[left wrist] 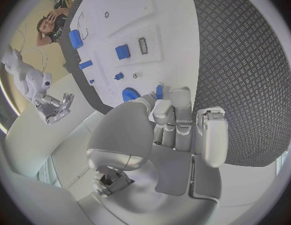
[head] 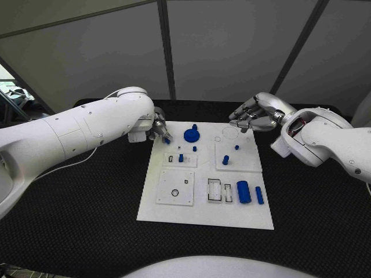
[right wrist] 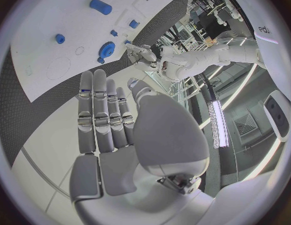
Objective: Assemble the parts on the task board
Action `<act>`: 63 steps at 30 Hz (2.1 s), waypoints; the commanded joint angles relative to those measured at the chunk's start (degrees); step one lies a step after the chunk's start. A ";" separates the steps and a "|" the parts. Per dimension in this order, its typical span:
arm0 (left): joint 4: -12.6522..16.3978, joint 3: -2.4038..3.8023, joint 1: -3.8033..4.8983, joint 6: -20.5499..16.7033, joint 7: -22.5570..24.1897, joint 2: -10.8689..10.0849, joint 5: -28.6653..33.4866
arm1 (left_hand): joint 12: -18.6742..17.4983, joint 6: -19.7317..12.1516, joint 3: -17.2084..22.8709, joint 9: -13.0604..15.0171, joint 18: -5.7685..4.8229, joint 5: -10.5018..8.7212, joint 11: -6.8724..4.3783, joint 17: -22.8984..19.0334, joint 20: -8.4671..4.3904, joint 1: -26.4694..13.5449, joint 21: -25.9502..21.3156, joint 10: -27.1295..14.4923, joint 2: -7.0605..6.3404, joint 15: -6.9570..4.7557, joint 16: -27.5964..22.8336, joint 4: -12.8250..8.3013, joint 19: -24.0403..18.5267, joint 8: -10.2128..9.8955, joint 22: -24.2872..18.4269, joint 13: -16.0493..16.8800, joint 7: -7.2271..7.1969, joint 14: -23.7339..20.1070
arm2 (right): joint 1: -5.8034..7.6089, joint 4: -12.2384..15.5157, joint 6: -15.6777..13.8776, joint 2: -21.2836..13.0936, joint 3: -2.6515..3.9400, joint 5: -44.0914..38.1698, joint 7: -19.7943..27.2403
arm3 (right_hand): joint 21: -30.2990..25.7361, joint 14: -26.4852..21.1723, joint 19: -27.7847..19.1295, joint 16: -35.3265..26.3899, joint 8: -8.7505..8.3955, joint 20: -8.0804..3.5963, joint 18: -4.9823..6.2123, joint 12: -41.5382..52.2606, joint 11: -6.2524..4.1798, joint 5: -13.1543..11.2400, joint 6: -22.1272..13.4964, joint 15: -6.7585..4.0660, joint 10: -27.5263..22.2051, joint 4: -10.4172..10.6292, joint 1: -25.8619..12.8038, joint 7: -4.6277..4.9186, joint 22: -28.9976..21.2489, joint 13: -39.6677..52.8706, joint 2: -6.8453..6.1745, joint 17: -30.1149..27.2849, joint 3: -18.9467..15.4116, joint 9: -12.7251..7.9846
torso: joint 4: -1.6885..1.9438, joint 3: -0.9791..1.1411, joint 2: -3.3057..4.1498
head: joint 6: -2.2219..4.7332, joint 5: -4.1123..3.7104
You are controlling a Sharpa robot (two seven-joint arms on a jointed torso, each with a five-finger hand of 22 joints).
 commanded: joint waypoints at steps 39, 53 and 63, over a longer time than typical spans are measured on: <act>23.59 -0.10 -4.13 -11.93 2.34 -13.73 -3.44 | 0.24 -0.38 20.91 2.23 -3.18 -0.25 -0.60 0.25 -0.35 -6.60 0.23 1.65 -6.25 -0.63 -0.11 -9.40 4.41 3.75 12.51 0.04 -0.40 0.12 | 0.11 -0.31 0.09 0.02 0.03 -0.14 0.52 | -0.42 0.46 0.52 -0.41 -0.27 -0.09 0.24 -0.18 0.05 0.56 0.16 -0.17 0.15 -0.42 0.49 0.19 -0.16 -0.17 0.32 0.15 0.64 0.04 | -0.03 -0.01 0.03 | -0.16 1.06; 24.34 -0.10 -5.14 -10.22 1.13 -13.31 -5.80 | 0.26 -0.38 21.24 2.27 -3.18 -0.24 -0.62 0.23 -0.36 -6.74 0.25 1.70 -6.37 -0.64 -0.13 -9.48 4.42 3.82 12.53 0.07 -0.42 0.12 | 0.11 -0.14 0.08 -0.12 0.03 -0.14 0.52 | -0.45 0.48 0.55 -0.45 -0.26 -0.10 0.23 -0.17 0.06 0.59 0.18 -0.17 0.16 -0.45 0.54 0.20 -0.18 -0.20 0.35 0.17 0.68 0.04 | 0.15 0.01 0.01 | -0.48 0.94; 24.43 -0.10 -5.62 -9.60 0.37 -13.40 -5.87 | 0.26 -0.38 21.24 2.27 -3.18 -0.24 -0.62 0.23 -0.36 -6.74 0.25 1.70 -6.37 -0.64 -0.13 -9.48 4.42 3.82 12.53 0.07 -0.42 0.12 | 0.11 -0.18 0.00 -0.17 0.03 -0.14 0.52 | -0.47 0.50 0.58 -0.47 -0.25 -0.10 0.23 -0.17 0.06 0.61 0.19 -0.17 0.18 -0.44 0.53 0.21 -0.19 -0.21 0.38 0.18 0.70 0.05 | 0.09 -0.01 0.00 | -0.58 0.98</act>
